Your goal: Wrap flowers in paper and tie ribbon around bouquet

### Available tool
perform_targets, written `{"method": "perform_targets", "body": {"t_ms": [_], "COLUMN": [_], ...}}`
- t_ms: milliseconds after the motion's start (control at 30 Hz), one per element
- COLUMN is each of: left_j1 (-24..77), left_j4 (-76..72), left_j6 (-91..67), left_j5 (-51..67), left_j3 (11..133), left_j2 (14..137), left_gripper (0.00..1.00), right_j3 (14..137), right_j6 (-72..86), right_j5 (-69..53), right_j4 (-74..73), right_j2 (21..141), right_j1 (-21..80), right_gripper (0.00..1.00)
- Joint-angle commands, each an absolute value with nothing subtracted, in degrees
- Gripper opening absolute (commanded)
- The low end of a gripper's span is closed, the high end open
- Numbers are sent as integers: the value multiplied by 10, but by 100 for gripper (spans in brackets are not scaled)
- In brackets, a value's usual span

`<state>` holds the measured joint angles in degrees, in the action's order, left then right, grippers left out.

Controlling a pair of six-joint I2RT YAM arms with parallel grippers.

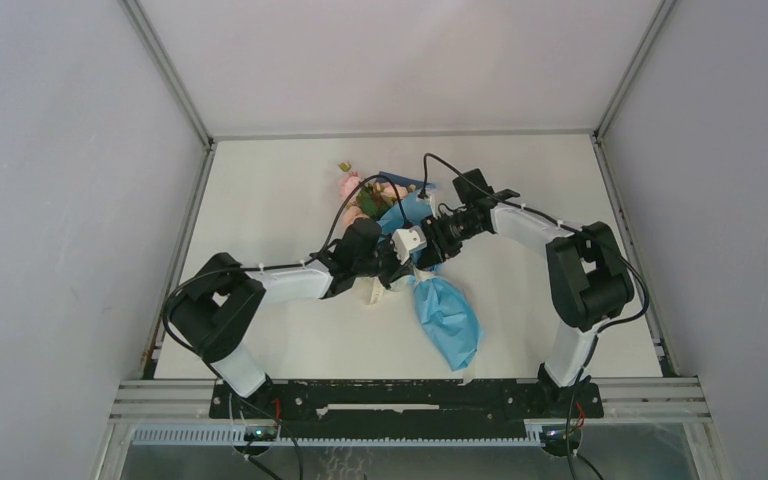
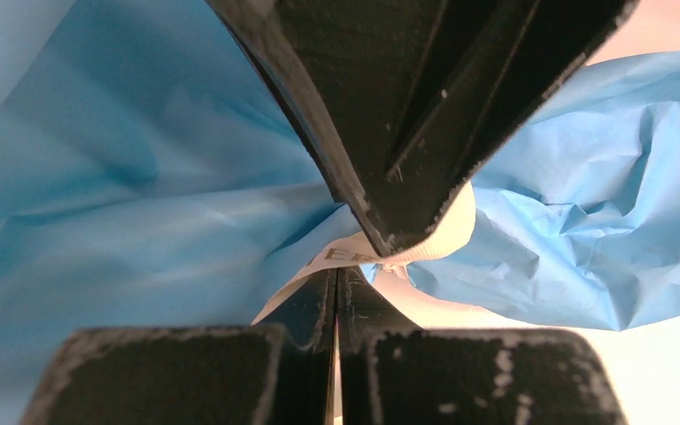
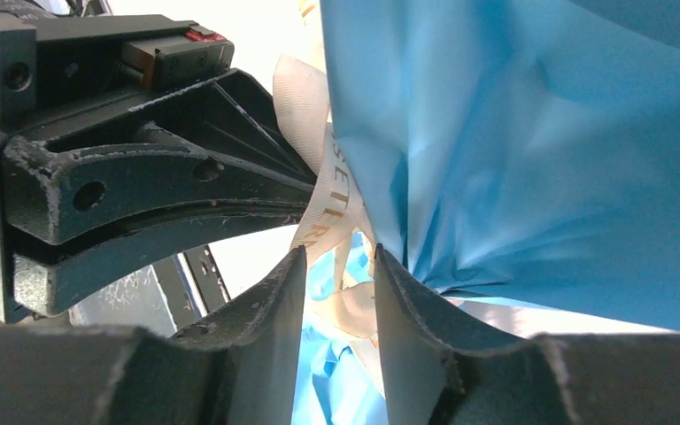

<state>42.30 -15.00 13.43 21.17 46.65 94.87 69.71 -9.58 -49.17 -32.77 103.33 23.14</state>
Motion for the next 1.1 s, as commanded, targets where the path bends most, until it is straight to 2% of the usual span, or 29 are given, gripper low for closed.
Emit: {"method": "perform_targets", "body": {"t_ms": [0, 167, 300, 367, 467, 633, 667, 833, 1067], "left_j1": [419, 419, 419, 419, 419, 418, 419, 418, 419], "left_j4": [-176, -176, -177, -177, -177, -179, -182, -155, 11], "left_j6": [123, 124, 126, 126, 127, 169, 184, 289, 497], "left_j5": [215, 214, 215, 216, 215, 246, 263, 341, 390], "left_j3": [496, 495, 494, 493, 489, 473, 466, 445, 459], "left_j2": [938, 937, 936, 936, 933, 914, 905, 867, 821], "left_gripper": [0, 0, 0, 0, 0, 0, 2, 24, 37], "right_j3": [715, 715, 715, 715, 715, 715, 715, 715, 715], "right_j6": [-117, -121, -123, -120, -115, -108, -106, -97, -85], "right_j5": [-494, -487, -478, -470, -464, -464, -465, -458, -449], "right_j4": [-330, -337, -342, -340, -339, -338, -338, -338, -335], "right_j2": [1042, 1047, 1052, 1053, 1050, 1034, 1032, 1023, 1013], "right_j1": [248, 252, 261, 261, 256, 254, 254, 254, 255], "right_gripper": [45, 47, 44, 36, 19, 3, 0, 0, 0]}}
